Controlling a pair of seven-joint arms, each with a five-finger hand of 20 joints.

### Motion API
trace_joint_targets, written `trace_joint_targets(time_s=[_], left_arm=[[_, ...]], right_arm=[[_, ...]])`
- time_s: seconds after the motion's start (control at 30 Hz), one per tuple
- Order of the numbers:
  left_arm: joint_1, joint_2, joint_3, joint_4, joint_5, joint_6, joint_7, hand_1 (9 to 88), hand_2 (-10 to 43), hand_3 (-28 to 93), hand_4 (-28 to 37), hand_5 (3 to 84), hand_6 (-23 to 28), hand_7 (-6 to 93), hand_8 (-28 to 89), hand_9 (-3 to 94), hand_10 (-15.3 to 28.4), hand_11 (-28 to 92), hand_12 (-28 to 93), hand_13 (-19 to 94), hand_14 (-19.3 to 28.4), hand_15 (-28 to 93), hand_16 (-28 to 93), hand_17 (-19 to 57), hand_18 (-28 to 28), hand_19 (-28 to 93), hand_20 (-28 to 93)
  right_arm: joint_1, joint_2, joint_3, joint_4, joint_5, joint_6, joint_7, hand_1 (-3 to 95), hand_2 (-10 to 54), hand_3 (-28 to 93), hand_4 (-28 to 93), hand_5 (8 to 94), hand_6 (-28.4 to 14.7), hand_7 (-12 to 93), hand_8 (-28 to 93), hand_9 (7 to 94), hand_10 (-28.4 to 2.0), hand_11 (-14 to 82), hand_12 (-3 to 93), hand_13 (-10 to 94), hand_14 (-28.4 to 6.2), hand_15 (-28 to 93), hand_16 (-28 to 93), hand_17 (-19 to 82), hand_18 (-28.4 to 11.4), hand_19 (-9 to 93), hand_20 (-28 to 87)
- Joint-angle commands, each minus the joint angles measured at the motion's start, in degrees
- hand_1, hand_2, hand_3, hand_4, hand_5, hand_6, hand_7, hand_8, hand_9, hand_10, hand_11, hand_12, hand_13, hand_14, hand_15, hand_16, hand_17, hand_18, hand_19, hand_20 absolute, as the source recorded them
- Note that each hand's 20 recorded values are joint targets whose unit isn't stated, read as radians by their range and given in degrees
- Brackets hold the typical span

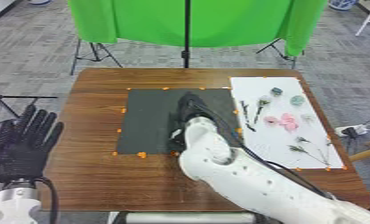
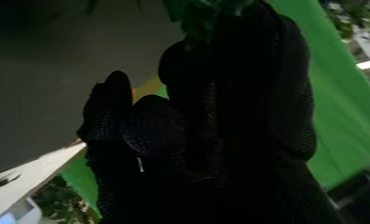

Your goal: Arrange flowers

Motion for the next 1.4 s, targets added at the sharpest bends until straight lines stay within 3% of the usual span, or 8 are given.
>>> trace_joint_targets(time_s=[0.03, 0.37, 0.4, 0.43, 0.5, 0.8, 1.0, 1.4], left_arm=[[-2.9, 2.04, 2.57, 1.22, 0.15, 1.62, -1.81, 26.0, 19.5, 74, -28.3, 45.5, 7.7, 8.1, -7, 39.8, 13.2, 13, 11, 30, 11.5, 19, -4, -2.8, 13.3, 26, 15], [-3.1, 1.5, 2.64, 1.59, -0.03, 1.68, -2.46, 26.5, 19.7, 75, -28.3, 45.6, 7.5, 8.5, -7, 40.0, 13.3, 14, 11, 30, 11.6, 19, -3, -2.9, 13.4, 26, 15], [-3.0, 1.3, 2.61, 1.64, -0.06, 1.53, -2.21, 26.6, 19.7, 75, -28.3, 45.6, 7.5, 8.5, -7, 40.0, 13.3, 14, 11, 30, 11.6, 19, -4, -2.9, 13.4, 26, 16], [-2.8, 1.27, 2.51, 1.62, -0.11, 1.59, -2.3, 26.6, 19.7, 75, -28.3, 45.6, 7.5, 8.6, -7, 40.0, 13.2, 14, 11, 30, 11.6, 19, -4, -2.9, 13.4, 26, 16], [-2.3, 0.88, 2.12, 1.47, -0.18, 1.65, -2.1, 26.8, 19.7, 74, -28.3, 45.6, 7.6, 8.6, -7, 40.0, 13.2, 14, 11, 30, 11.7, 19, -3, -2.9, 13.4, 26, 16], [-2.0, 0.48, 2.19, 1.69, -0.02, 2.05, -2.19, 26.8, 19.8, 74, -28.3, 45.7, 7.6, 8.7, -7, 39.3, 13.5, 14, 12, 30, 12.9, 21, -3, -3.1, 13.5, 27, 16], [-3.4, 1.21, 3.46, 2.18, -0.21, 2.12, -3.12, 26.8, 19.8, 74, -28.3, 45.4, 7.7, 8.5, -7, 38.5, 13.5, 14, 12, 29, 13.2, 22, -2, -3.3, 13.6, 27, 16], [-3.9, 1.1, 4.72, 2.62, 0.0, 1.16, -4.64, 26.8, 19.7, 74, -28.3, 44.1, 7.1, 7.6, -7, 35.4, 12.9, 13, 11, 29, 13.3, 23, -2, -3.5, 13.7, 27, 16]], right_arm=[[1.2, -8.4, 0.9, 1.4, 1.3, -1.0, 5.2, 89.1, -9.5, -28, 56, 70.7, -3.3, 48, 15, 74.4, -14.8, 42.1, 52.4, 69, -15.5, 81, 34, 36, -28.1, 89, 35], [-0.9, -7.5, 1.4, -1.0, 3.2, -3.5, 5.8, 79.7, -9.5, -28, 62, 68.2, -8.0, 25, 8, 70.0, -18.4, 48.0, 44.2, 67, -17.6, 82, 34, 34, -28.4, 90, 34], [-1.1, -6.9, 1.5, -1.7, 3.0, -3.5, 5.3, 71.2, -9.5, -3, 47, 67.2, -7.8, 27, 7, 68.6, -18.8, 49.8, 43.7, 66, -17.6, 82, 34, 33, -28.4, 90, 38], [-1.6, -6.1, 1.9, -2.7, 3.0, -3.9, 4.8, 53.9, -9.5, 48, 3, 67.0, -8.1, 26, 2, 68.3, -19.3, 50.7, 41.8, 66, -17.7, 82, 34, 33, -28.4, 89, 39], [-2.4, -4.5, 2.0, -4.7, 1.9, -3.8, 4.0, 40.4, -9.5, 76, -17, 66.5, -8.5, 25, -9, 65.9, -21.0, 53.1, 35.6, 65, -18.6, 82, 34, 33, -28.4, 90, 36], [-5.4, -0.3, 3.3, -8.4, -1.5, -10.8, -2.3, 28.8, 4.9, 78, -17, 67.7, -13.1, 12, -9, 58.4, -26.1, 34.5, 24.8, 53, -24.5, 79, 31, 32, -28.4, 91, 35], [-5.5, -0.4, 3.7, -8.0, 1.2, -13.9, -3.2, 28.2, 7.0, 77, -18, 67.8, -12.2, 8, -11, 53.5, -23.6, 14.2, 15.5, 48, -24.4, 71, 22, 30, -28.4, 91, 34], [-7.8, -3.0, 6.0, -6.9, 9.9, -24.2, -1.3, 23.9, 13.7, 74, -20, 59.0, -11.7, 5, -10, 55.1, -23.2, 12.3, 15.0, 48, -24.5, 71, 20, 28, -28.4, 90, 34]])
